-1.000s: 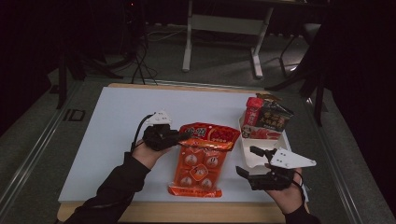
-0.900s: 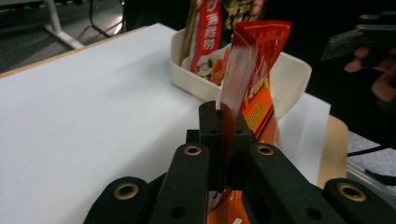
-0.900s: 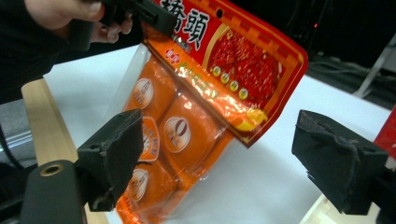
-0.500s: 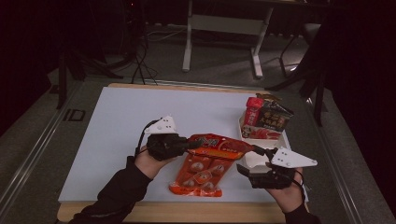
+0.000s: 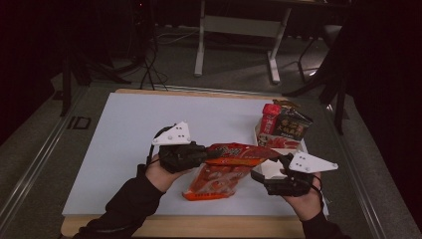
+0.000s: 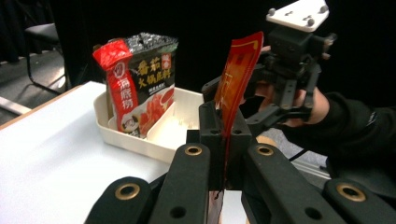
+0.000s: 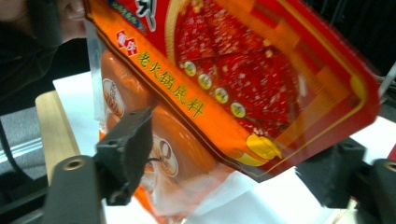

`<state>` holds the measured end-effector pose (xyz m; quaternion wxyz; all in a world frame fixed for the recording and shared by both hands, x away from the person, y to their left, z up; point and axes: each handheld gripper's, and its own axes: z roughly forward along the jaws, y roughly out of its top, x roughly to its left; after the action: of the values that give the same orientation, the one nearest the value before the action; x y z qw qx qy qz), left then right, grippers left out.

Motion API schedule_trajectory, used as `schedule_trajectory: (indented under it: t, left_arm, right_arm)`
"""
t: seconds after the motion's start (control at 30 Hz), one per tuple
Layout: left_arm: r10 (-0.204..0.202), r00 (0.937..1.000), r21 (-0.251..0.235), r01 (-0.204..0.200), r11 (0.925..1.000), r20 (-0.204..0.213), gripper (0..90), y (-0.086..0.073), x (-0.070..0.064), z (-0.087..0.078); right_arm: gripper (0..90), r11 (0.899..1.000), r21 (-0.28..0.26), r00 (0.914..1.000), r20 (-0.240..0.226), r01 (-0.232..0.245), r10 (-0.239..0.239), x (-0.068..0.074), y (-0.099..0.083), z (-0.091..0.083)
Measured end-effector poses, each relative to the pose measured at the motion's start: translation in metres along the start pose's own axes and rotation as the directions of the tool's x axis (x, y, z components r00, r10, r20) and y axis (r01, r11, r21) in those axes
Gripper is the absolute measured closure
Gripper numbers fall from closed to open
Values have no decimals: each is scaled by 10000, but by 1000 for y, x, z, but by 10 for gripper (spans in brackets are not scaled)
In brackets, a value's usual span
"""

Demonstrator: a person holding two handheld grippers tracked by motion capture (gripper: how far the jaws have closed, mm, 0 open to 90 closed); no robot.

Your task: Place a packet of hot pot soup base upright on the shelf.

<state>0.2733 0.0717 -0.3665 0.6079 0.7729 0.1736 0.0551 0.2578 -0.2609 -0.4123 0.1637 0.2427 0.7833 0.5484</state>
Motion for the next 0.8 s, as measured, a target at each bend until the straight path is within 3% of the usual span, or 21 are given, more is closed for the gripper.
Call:
schedule_trajectory:
  t: [0.17,0.4,0.57,0.63,0.7,0.77,0.8]
  left_arm:
    - [39,9998,-273,-44,9996,-204,899,10,1,-3]
    - [-303,9995,-586,295,9978,-132,899,17,9,-9]
    - [-396,9991,-535,388,9978,-140,899,16,10,-10]
    - [-480,9988,-459,480,9978,10,899,14,12,-9]
    - [-403,9992,-313,403,9987,-13,898,12,9,-6]
    - [-378,9993,-246,377,9990,-54,898,11,9,-5]
    - [-428,9991,-236,427,9988,-26,898,10,10,-5]
  right_arm:
    - [428,9999,-155,9994,-352,-37,32,-10,6,0]
    - [590,9985,-240,9957,-769,501,-519,-14,13,2]
    - [693,9988,84,9925,-1125,489,-476,-14,12,9]
    - [814,9982,109,9887,-1384,593,-572,-13,11,13]
    - [808,9984,103,9834,-1736,563,-537,-10,12,17]
    - [890,9942,534,9886,-1236,932,-860,-6,13,22]
    - [892,9954,595,9890,-1322,746,-662,-7,12,24]
